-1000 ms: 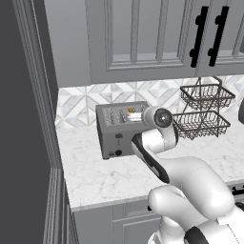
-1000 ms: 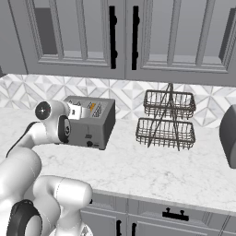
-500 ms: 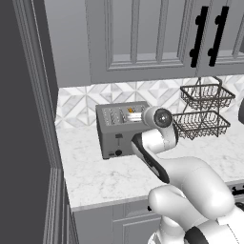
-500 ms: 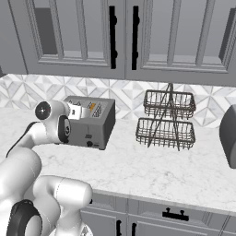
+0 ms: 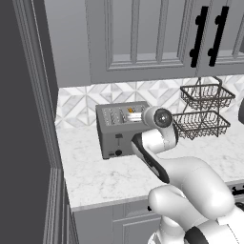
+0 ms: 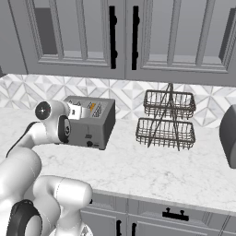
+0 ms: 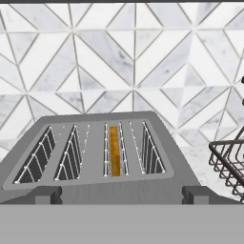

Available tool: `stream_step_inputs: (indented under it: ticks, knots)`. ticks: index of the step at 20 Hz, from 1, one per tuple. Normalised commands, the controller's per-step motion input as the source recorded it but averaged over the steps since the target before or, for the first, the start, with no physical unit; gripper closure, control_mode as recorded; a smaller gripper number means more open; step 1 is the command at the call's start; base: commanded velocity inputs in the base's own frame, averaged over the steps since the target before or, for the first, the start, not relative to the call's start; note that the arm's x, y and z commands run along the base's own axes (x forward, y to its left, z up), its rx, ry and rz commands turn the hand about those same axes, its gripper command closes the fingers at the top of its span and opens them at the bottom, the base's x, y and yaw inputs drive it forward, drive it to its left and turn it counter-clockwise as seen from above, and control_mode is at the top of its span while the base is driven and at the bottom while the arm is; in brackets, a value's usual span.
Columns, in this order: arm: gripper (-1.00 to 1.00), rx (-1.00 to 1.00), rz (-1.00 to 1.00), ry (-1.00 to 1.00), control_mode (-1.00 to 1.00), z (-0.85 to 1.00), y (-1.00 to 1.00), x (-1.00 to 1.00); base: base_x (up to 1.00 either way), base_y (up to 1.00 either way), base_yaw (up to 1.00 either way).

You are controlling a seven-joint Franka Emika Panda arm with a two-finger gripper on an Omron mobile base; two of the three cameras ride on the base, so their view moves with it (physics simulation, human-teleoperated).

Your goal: Start the toaster. Once the lever pops up, take the bread to the plate on the dining counter.

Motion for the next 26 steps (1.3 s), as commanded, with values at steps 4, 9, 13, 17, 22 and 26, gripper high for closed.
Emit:
stream_step_inputs:
  ticks: [4,9,13,17,22,26]
  knots:
    - [-1.0,0.0,0.0,0.0,-1.0,0.0,0.0,0.0,0.0,0.0,0.0]
    - [-1.0,0.0,0.0,0.0,-1.0,0.0,0.0,0.0,0.0,0.0,0.0]
    - [-1.0,0.0,0.0,0.0,-1.0,0.0,0.0,0.0,0.0,0.0,0.0]
    - [-1.0,0.0,0.0,0.0,-1.0,0.0,0.0,0.0,0.0,0.0,0.0]
    - [-1.0,0.0,0.0,0.0,-1.0,0.0,0.0,0.0,0.0,0.0,0.0]
    - [-1.0,0.0,0.0,0.0,-1.0,0.0,0.0,0.0,0.0,0.0,0.0]
